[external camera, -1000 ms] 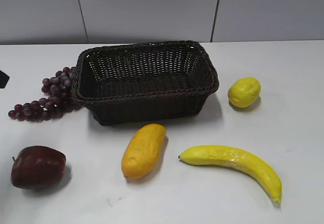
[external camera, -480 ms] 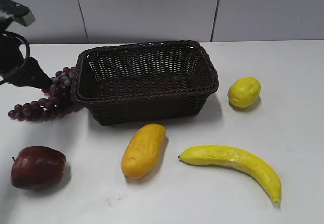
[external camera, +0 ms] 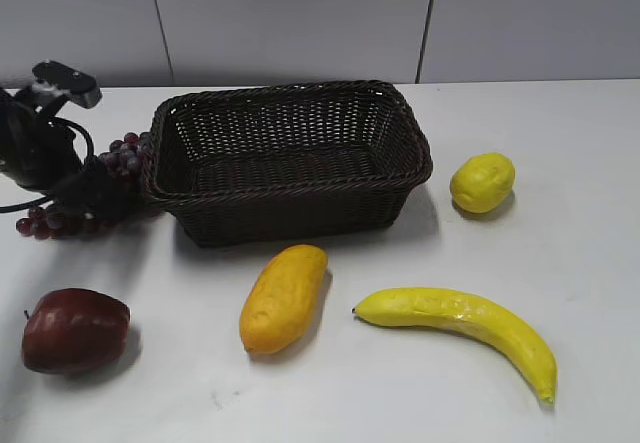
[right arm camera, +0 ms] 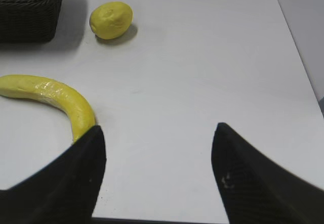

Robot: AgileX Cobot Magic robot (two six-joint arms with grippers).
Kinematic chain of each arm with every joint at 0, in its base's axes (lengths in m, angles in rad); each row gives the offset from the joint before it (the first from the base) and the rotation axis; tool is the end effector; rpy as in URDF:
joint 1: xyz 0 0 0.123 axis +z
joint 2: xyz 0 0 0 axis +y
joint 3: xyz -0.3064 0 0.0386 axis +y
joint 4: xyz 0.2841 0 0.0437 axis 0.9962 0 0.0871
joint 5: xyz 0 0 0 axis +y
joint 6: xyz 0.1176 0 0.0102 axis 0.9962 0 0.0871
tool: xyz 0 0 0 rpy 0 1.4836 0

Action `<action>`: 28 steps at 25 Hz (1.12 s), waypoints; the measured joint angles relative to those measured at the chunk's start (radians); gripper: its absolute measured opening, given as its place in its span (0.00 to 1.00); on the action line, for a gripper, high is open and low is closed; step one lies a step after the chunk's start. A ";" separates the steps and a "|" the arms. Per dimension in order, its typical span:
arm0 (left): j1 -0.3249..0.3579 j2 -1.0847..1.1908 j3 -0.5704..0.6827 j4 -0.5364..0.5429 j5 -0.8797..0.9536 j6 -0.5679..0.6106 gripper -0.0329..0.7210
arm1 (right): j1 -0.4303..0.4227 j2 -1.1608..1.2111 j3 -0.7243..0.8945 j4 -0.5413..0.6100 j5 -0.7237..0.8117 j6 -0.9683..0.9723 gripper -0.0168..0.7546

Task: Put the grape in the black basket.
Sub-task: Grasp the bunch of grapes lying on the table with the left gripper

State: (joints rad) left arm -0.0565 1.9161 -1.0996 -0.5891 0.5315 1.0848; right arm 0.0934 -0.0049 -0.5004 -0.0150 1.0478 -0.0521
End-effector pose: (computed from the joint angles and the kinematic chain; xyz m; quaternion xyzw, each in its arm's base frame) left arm 0.4066 -0.0563 0.1162 0.3218 0.9169 -0.0876 0.2191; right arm 0.0269 0.0010 0.2839 -0.0614 0.8462 0.0034 0.5293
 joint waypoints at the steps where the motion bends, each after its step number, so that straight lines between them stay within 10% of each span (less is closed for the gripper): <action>1: 0.000 0.012 0.000 0.000 -0.007 0.000 0.89 | 0.000 0.000 0.000 0.000 0.000 0.000 0.67; 10: 0.000 0.094 -0.002 -0.008 -0.113 0.000 0.83 | 0.000 0.000 0.000 0.000 0.000 0.000 0.67; 17: 0.000 0.087 -0.004 -0.016 -0.056 0.000 0.42 | 0.000 0.000 0.000 0.000 0.000 0.000 0.67; 28: 0.016 -0.152 -0.002 0.015 0.042 0.000 0.40 | 0.000 0.000 0.000 0.000 0.000 0.000 0.67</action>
State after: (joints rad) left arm -0.0402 1.7641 -1.1017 -0.5737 0.5736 1.0844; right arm 0.0934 -0.0049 -0.5004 -0.0150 1.0478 -0.0521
